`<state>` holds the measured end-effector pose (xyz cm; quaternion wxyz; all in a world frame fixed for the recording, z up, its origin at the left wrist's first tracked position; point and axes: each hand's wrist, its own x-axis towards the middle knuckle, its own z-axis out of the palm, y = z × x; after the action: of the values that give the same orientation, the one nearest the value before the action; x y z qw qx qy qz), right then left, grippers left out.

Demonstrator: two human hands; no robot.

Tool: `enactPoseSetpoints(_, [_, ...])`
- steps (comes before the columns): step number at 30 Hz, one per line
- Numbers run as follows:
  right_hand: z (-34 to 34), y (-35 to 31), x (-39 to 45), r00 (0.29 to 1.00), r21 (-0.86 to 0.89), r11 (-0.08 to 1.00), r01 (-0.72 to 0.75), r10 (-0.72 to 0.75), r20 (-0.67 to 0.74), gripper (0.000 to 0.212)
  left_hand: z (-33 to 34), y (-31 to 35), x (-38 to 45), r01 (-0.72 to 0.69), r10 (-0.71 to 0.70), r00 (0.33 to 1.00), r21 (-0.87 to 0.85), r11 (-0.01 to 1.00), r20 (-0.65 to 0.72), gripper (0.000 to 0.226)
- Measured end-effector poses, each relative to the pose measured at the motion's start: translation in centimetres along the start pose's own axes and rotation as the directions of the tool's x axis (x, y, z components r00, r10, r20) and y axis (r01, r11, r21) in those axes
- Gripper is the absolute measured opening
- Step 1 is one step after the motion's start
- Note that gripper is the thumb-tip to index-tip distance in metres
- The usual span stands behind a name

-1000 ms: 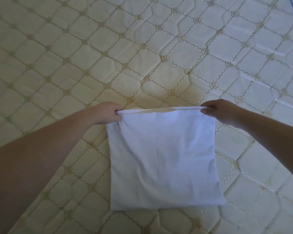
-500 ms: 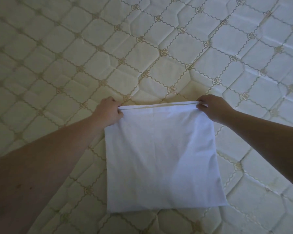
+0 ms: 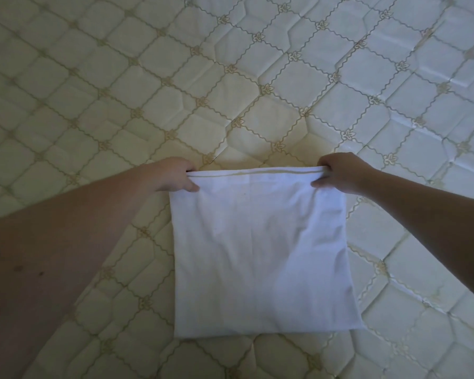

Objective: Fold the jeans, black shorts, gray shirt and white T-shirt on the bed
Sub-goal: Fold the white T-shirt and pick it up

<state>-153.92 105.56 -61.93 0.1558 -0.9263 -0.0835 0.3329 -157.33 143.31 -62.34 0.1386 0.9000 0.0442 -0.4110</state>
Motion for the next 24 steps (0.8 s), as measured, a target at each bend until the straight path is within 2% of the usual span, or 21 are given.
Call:
enactPoseSetpoints(5, [-3.4,-1.1,-3.9,0.996,0.037,0.996,0.079,-0.077,-0.047,0.028,-3.1,0.8,-4.1,-0.136,0.137,0.99,-0.028,0.99,0.032,0.035])
enactPoseSetpoints(8, [-6.6,-2.7,-6.8,0.987,0.061,0.991,0.118,-0.11,-0.121,0.027,-6.9,2.5,-7.0,-0.219,0.217,0.976,0.052,0.974,0.028,0.017])
enactPoseSetpoints(11, [-11.4,-4.6,-9.4,0.96,0.039,0.99,0.136,-0.122,-0.253,0.026,-12.1,4.5,-10.3,-0.271,0.28,0.954,0.096,0.958,-0.108,0.015])
enactPoseSetpoints(15, [-17.8,-6.8,-12.7,0.879,0.047,0.985,0.164,-0.125,-0.459,0.018,-18.4,6.2,-14.9,-0.337,0.358,0.868,0.119,0.934,-0.344,0.017])
enactPoseSetpoints(17, [-19.6,-7.3,-14.2,0.823,0.055,0.979,0.196,-0.134,-0.553,0.014,-20.1,6.3,-16.5,-0.36,0.356,0.824,0.078,0.93,-0.441,0.02])
enactPoseSetpoints(21, [-18.3,-6.4,-15.6,0.735,-0.017,0.971,0.238,-0.192,-0.65,0.015,-18.1,5.6,-17.1,-0.331,0.351,0.755,0.141,0.933,-0.554,0.024])
enactPoseSetpoints(24, [-13.6,-4.3,-15.2,0.738,-0.096,0.977,0.188,-0.205,-0.643,0.025,-12.4,4.6,-15.2,-0.261,0.314,0.753,0.176,0.949,-0.579,0.032])
